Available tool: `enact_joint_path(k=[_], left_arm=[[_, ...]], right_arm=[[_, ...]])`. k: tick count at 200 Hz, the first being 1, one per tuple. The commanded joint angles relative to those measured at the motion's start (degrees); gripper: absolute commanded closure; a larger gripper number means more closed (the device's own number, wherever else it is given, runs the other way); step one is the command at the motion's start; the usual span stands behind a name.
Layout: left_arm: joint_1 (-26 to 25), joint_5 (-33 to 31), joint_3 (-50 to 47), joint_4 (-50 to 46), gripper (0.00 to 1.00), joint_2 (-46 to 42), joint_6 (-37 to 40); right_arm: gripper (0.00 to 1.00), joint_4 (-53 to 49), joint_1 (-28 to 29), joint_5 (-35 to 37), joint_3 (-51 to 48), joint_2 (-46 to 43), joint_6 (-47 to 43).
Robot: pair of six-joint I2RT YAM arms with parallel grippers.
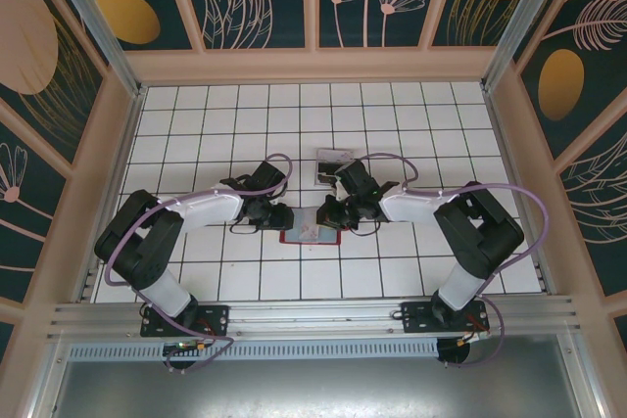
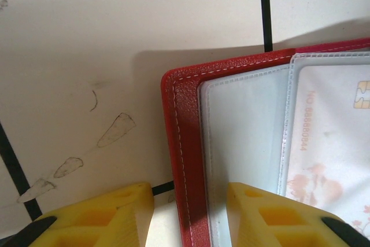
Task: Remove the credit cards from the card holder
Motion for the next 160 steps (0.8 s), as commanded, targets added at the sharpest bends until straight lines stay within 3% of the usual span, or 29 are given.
enact_joint_path(k=[1,55,160], left_arm=[[-0.38,-0.23,-0.78,-2.74,0.59,-0.65,0.07],[-0.39,2.35,-0.64,-1.28,0.54,-2.94,-1.02],[-0.36,0.24,-1.91,-1.54,0.52,0.35,-0.05]], right_arm=[[0.91,1.04,-0.30,-1.25,-0.50,-0.26,-1.51],[0.91,2.47,2.50,-3.04,2.82,3.90,-1.67],[0.86,3.04,3.15,-1.90,2.50,5.43,0.19]])
